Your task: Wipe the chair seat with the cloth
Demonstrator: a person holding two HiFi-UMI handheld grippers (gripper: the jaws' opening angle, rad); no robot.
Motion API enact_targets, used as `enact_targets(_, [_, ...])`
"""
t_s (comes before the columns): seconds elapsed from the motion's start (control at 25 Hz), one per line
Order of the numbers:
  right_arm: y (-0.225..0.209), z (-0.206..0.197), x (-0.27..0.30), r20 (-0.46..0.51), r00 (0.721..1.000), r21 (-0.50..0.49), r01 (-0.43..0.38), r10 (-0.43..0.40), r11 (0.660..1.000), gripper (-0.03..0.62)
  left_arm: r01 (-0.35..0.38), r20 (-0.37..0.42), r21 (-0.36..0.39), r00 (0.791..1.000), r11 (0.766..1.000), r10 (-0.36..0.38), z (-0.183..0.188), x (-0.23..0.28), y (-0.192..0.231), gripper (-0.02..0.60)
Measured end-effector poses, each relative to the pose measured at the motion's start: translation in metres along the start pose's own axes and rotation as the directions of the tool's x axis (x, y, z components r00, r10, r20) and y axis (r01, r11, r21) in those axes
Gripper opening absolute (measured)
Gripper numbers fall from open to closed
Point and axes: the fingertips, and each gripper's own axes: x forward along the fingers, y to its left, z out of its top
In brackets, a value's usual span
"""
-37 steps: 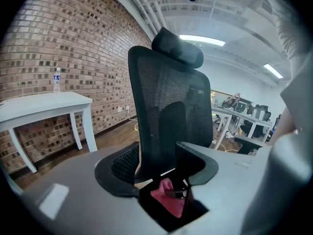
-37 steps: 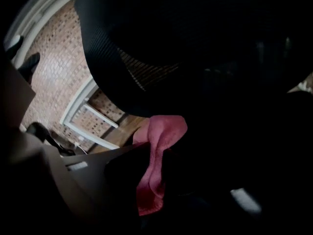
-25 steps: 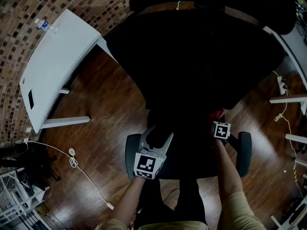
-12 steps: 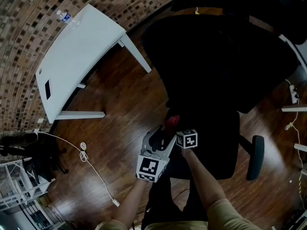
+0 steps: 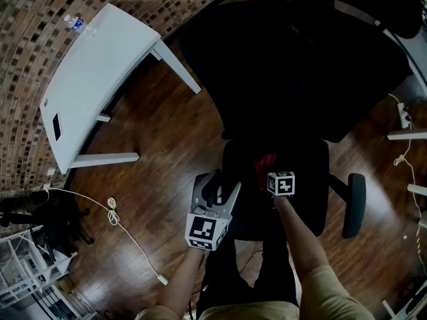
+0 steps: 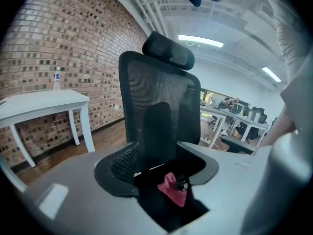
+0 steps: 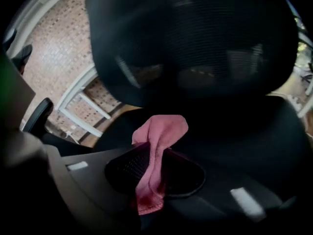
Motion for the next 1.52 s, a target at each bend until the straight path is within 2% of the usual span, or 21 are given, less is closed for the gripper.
enact_targets(0.08, [-0.066, -0.004, -0.027, -0.018, 0.995, 0.039, 0.104, -0.103, 0.994, 0.079, 0.020, 0.002, 0.001, 1.000, 1.000, -0.020, 0.001, 0.006, -0.013, 0.216])
enact_targets(0.16, [-0.124, -0.001, -0.059, -0.035, 0.976, 0.026, 0.216, -0.215, 0.976, 0.078, 0.038, 0.009, 0.006, 0.999, 0.999, -0.038, 0.005, 0.011, -0.025, 0.216])
enact_targets(0.28, [-0.187, 0.005, -0.105, -0.084, 0.909, -0.082, 0.402, -0.408, 0.912, 0.078, 0.050, 0.015, 0.005, 0.999, 0.999, -0.050, 0.006, 0.014, -0.034, 0.216])
enact_targets(0.36, [-0.208, 0.003, -0.120, -0.126, 0.869, -0.156, 0.459, -0.479, 0.874, 0.078, 0.050, 0.009, -0.003, 0.999, 0.999, -0.050, 0.005, 0.014, -0.036, 0.216])
enact_targets(0.44, [-0.209, 0.003, -0.122, -0.141, 0.861, -0.186, 0.462, -0.489, 0.867, 0.079, 0.040, 0.010, -0.001, 0.999, 0.999, -0.040, 0.006, 0.013, -0.035, 0.216])
enact_targets(0.48, [-0.201, 0.004, -0.117, -0.135, 0.870, -0.176, 0.450, -0.475, 0.875, 0.080, 0.034, 0.010, -0.002, 0.999, 0.999, -0.034, 0.006, 0.012, -0.033, 0.216])
enact_targets(0.56, [-0.161, 0.009, -0.097, -0.090, 0.920, -0.113, 0.372, -0.382, 0.921, 0.080, 0.019, 0.013, -0.009, 1.000, 1.000, -0.019, 0.006, 0.008, -0.026, 0.216])
enact_targets(0.64, [-0.092, 0.012, -0.065, -0.034, 0.970, -0.080, 0.239, -0.242, 0.968, 0.080, -0.009, 0.018, -0.019, 1.000, 1.000, 0.009, 0.006, -0.002, -0.012, 0.216])
enact_targets(0.72, [-0.007, 0.012, -0.035, -0.001, 0.998, -0.104, 0.069, -0.070, 0.992, 0.080, -0.042, 0.021, -0.031, 0.999, 0.999, 0.043, 0.005, -0.012, 0.000, 0.216])
enact_targets(0.8, [0.076, 0.009, -0.014, 0.015, 0.992, -0.089, -0.124, 0.126, 0.988, 0.080, -0.062, 0.024, -0.034, 0.998, 0.997, 0.063, 0.006, -0.019, 0.003, 0.216])
enact_targets(0.88, [0.138, 0.002, 0.002, 0.018, 0.968, -0.032, -0.252, 0.252, 0.967, 0.080, -0.072, 0.029, -0.030, 0.997, 0.997, 0.073, 0.009, -0.026, 0.005, 0.216])
enact_targets(1.0, [0.181, -0.017, 0.023, -0.048, 0.949, -0.007, -0.311, 0.310, 0.950, 0.080, -0.087, 0.035, -0.035, 0.995, 0.996, 0.088, 0.011, -0.035, 0.010, 0.216])
enact_targets(1.12, [0.172, -0.029, 0.027, -0.097, 0.943, -0.082, -0.327, 0.319, 0.942, 0.080, -0.092, 0.033, -0.041, 0.995, 0.995, 0.093, 0.010, -0.036, 0.009, 0.216])
enact_targets(1.2, [0.127, -0.036, 0.019, -0.131, 0.963, -0.134, -0.253, 0.236, 0.958, 0.080, -0.079, 0.032, -0.045, 0.996, 0.996, 0.080, 0.010, -0.030, 0.000, 0.216])
enact_targets(1.28, [0.053, -0.050, 0.000, -0.181, 0.980, -0.164, -0.110, 0.080, 0.980, 0.080, -0.059, 0.032, -0.058, 0.998, 0.997, 0.061, 0.008, -0.021, -0.011, 0.216])
enact_targets(1.36, [-0.028, -0.054, -0.030, -0.181, 0.980, -0.169, 0.051, -0.082, 0.984, 0.080, -0.041, 0.036, -0.070, 0.998, 0.997, 0.043, 0.006, -0.013, -0.022, 0.216])
enact_targets(1.44, [-0.102, -0.049, -0.069, -0.147, 0.962, -0.165, 0.207, -0.231, 0.964, 0.078, -0.022, 0.046, -0.076, 0.999, 0.997, 0.025, 0.006, -0.005, -0.033, 0.216])
enact_targets(1.52, [-0.162, -0.048, -0.109, -0.148, 0.911, -0.181, 0.357, -0.385, 0.916, 0.078, -0.003, 0.053, -0.076, 0.999, 0.997, 0.007, 0.007, 0.000, -0.042, 0.216])
